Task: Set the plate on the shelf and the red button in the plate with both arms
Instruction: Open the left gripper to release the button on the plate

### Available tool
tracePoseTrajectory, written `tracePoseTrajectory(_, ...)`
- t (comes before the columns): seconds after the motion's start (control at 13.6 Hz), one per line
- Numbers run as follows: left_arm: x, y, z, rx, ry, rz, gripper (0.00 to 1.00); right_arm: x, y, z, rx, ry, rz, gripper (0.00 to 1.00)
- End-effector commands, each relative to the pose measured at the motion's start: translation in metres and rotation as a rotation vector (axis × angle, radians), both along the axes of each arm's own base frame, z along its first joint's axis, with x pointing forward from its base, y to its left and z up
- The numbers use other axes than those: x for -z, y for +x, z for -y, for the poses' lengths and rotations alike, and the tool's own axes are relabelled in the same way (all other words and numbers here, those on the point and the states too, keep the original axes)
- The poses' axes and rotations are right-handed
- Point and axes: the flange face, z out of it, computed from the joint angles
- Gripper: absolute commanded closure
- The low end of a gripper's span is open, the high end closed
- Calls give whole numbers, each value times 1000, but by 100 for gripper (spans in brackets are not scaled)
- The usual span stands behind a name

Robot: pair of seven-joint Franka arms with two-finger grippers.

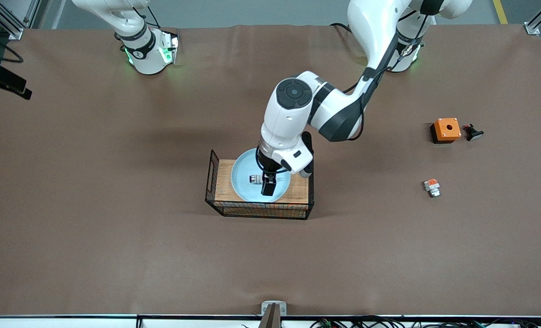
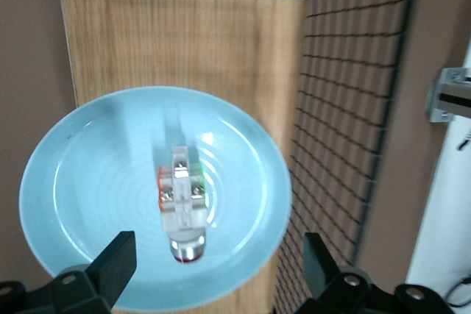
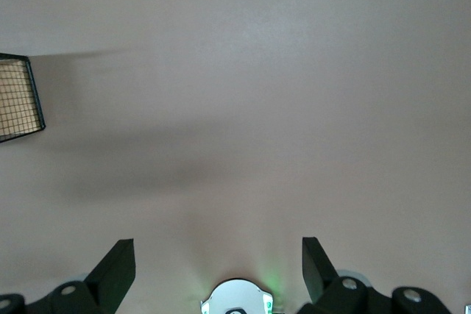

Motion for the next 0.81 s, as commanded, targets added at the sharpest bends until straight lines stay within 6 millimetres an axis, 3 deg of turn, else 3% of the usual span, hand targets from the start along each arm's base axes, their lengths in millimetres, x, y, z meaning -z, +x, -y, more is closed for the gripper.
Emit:
tracePoseTrajectory(0.0,-45,7,-34,15,22,4,0,10,-10,2,16,15,14,0)
tracePoseTrajectory(0.07,-71,10,-48,39,9,26,0,9,-9,3,18,14,23,0)
tracePoseTrajectory(0.29,-117,4,-93,160,61,11,0,5,-4,1,4,12,65,0)
tracePoseTrajectory(0.59,-161,-2,-181,426,115,-47,0,3,-1,1,-40,34,95,0)
tracePoseTrajectory(0.73,-178,-15,-222,605,145,-41,0,3,0,1,-46,58,110,0)
